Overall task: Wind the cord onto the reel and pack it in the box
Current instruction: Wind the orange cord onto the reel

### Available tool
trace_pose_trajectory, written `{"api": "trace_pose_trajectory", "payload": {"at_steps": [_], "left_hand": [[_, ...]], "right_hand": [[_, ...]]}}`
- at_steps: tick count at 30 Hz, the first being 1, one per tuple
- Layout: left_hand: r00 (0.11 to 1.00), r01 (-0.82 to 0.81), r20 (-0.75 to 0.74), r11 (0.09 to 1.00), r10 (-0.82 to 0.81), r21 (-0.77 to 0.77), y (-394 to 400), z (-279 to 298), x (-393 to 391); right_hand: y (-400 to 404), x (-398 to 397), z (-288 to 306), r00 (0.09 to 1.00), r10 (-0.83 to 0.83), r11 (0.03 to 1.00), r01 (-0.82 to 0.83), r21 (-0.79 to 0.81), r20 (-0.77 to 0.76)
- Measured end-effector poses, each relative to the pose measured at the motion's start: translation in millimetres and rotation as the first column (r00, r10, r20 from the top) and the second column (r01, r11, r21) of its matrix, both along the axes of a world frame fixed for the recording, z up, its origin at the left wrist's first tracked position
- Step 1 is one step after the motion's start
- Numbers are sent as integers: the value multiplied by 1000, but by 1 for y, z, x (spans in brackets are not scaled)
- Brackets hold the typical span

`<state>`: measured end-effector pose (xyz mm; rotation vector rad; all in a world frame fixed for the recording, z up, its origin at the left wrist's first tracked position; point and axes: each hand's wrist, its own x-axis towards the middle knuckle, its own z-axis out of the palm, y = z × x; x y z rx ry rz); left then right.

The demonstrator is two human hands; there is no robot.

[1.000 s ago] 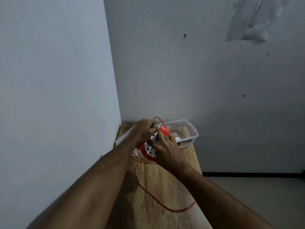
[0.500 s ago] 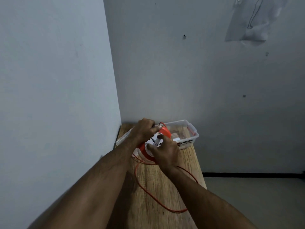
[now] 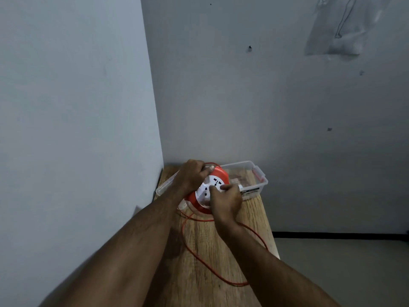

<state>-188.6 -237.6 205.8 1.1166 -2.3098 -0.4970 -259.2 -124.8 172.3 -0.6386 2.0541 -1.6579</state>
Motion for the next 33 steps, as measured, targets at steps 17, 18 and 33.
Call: {"api": "trace_pose_trajectory", "payload": {"at_steps": [17, 18, 33], "left_hand": [[996, 77, 37, 997, -76, -24, 8, 3, -4], [996, 78, 35, 996, -77, -35, 8, 3, -3], [999, 6, 45, 999, -3, -50, 12, 6, -5]], "right_hand": [[7, -25, -18, 143, 453, 878, -245, 412, -880], [5, -26, -16, 181, 463, 872, -266, 410, -868], [-13, -4, -13, 980, 28, 998, -37, 42, 198]]}}
